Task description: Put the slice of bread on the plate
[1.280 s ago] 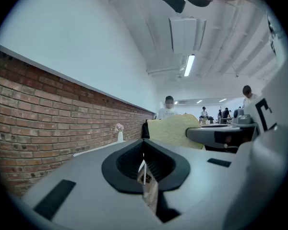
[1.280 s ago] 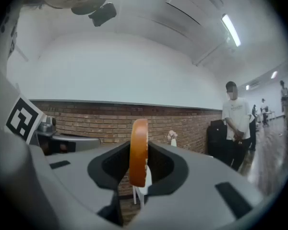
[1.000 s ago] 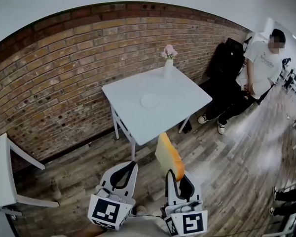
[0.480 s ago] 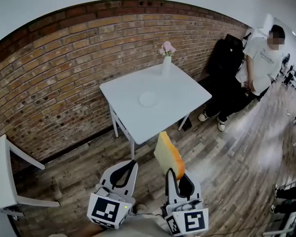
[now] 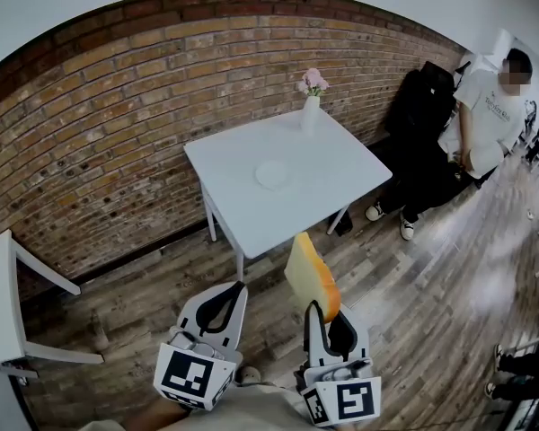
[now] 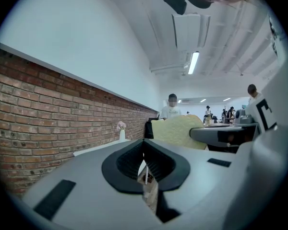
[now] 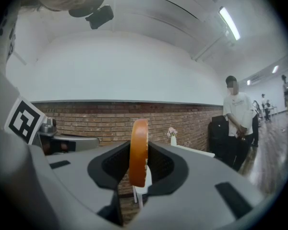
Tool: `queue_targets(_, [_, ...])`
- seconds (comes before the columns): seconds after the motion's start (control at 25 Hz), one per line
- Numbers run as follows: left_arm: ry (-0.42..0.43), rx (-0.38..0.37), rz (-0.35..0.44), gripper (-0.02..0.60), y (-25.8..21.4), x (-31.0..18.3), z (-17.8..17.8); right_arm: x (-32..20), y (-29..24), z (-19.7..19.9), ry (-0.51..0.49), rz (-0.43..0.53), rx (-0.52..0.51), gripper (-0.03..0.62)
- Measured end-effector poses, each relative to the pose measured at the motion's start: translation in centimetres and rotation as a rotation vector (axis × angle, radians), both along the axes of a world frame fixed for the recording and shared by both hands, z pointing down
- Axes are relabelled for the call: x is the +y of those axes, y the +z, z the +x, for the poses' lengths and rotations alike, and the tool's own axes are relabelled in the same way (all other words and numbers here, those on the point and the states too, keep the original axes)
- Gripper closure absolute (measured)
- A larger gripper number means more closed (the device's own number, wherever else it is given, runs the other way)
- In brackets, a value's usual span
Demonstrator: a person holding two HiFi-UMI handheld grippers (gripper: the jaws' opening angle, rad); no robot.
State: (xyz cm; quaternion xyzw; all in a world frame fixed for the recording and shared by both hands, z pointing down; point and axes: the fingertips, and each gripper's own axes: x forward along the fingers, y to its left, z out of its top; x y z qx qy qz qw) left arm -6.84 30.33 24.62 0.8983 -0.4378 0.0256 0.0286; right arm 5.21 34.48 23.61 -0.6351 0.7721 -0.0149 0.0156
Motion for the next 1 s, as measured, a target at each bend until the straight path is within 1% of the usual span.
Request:
queue_targets(0.2, [-0.014,0.007,0.007,0.572,0.1,0.1,1.2,-0.3,0.1,1.0,-0.027,0.008,0.011,0.499])
queue_targets(0.56, [-0.02,0.0,0.018,0.572,0.0,0.8,2.3,0.3,0.1,2.2,-0.038,0.018,0.012,0.499])
queue_targets(1.0, [-0.026,-0.006,0.018,0.572,0.1,0.8,2.4,0.2,0.2,2.6,-0.04,0.014,0.012,0.499])
